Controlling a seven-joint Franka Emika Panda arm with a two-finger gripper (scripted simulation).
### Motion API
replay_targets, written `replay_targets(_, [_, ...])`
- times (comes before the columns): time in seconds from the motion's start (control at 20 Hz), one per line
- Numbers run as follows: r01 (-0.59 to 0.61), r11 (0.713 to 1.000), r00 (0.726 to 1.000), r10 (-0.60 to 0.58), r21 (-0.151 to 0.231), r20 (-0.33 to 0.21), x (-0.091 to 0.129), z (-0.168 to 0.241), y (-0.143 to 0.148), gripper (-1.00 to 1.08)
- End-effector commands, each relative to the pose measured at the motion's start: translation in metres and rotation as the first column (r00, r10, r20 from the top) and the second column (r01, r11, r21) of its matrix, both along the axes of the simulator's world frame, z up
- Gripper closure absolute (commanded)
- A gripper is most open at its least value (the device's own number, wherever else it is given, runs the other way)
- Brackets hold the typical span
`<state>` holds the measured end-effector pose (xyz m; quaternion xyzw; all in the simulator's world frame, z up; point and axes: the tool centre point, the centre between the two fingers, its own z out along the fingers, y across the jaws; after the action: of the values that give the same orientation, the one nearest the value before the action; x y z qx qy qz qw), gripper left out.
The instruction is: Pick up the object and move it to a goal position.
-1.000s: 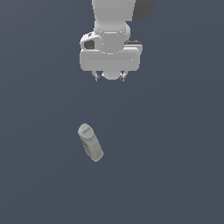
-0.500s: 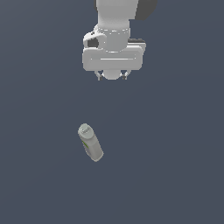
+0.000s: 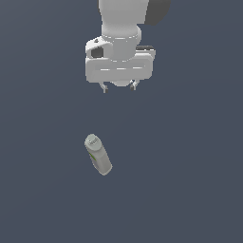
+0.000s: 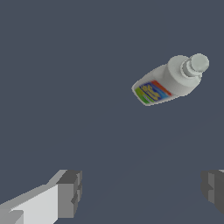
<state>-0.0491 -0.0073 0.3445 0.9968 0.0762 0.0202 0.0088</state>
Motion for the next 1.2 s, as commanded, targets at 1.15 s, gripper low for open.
replay_targets(1.15, [-0.479, 0.878, 0.877, 0.479, 0.007, -0.037, 0.117, -0.046, -0.067, -0.92])
